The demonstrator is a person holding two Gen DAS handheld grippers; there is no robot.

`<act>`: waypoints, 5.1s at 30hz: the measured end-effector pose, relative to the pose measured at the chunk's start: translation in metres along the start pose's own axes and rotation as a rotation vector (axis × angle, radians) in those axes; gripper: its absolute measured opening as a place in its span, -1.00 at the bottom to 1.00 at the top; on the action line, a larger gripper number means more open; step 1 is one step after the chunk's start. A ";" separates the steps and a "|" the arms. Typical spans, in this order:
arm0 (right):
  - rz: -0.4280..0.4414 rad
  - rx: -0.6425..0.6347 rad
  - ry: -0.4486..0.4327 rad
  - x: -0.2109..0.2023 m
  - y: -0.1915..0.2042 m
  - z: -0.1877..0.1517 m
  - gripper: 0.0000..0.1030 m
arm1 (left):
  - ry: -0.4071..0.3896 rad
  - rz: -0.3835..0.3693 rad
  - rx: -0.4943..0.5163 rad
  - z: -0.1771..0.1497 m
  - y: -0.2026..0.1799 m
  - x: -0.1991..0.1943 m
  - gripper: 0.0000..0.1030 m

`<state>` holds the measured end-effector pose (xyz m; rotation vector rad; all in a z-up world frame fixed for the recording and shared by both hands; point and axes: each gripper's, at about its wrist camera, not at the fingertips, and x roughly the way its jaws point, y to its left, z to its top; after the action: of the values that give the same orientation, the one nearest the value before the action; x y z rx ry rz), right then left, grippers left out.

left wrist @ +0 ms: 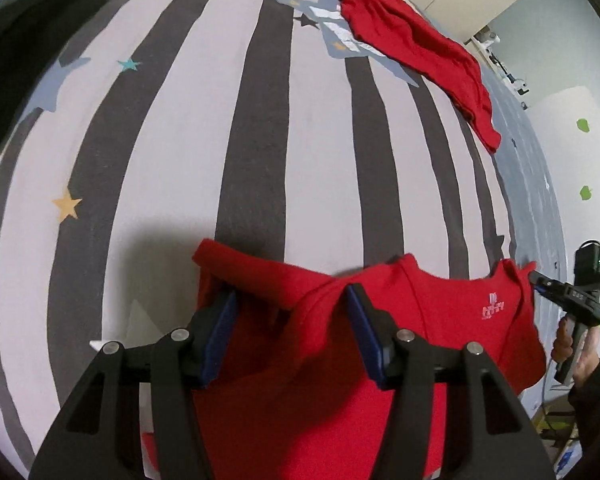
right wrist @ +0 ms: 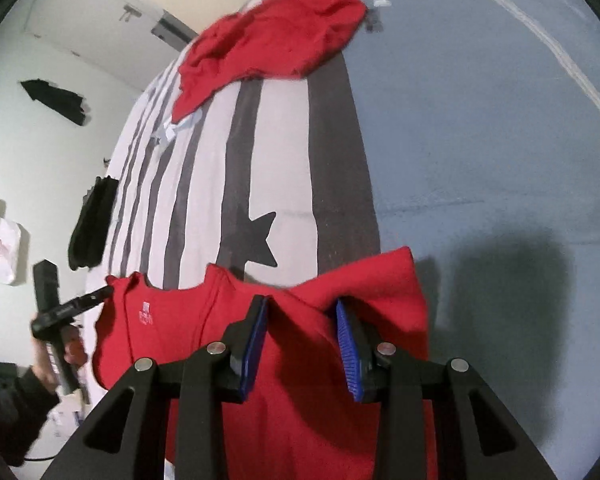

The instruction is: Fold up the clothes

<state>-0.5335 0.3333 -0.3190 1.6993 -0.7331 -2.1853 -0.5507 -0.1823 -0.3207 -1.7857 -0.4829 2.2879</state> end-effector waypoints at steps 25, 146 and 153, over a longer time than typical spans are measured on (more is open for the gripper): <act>-0.072 -0.198 -0.198 -0.020 0.039 0.004 -0.59 | -0.207 0.128 0.071 -0.023 -0.016 -0.040 -0.77; -0.272 -0.388 -0.291 -0.052 0.077 -0.125 -0.38 | -0.301 0.292 0.165 -0.150 -0.049 -0.050 -0.52; -0.339 -0.274 -0.292 -0.034 0.029 -0.137 -0.76 | -0.272 0.296 0.127 -0.159 -0.017 -0.015 -0.53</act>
<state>-0.3954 0.2959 -0.3000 1.4678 -0.1956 -2.6563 -0.3938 -0.1505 -0.3349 -1.5833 -0.1117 2.7114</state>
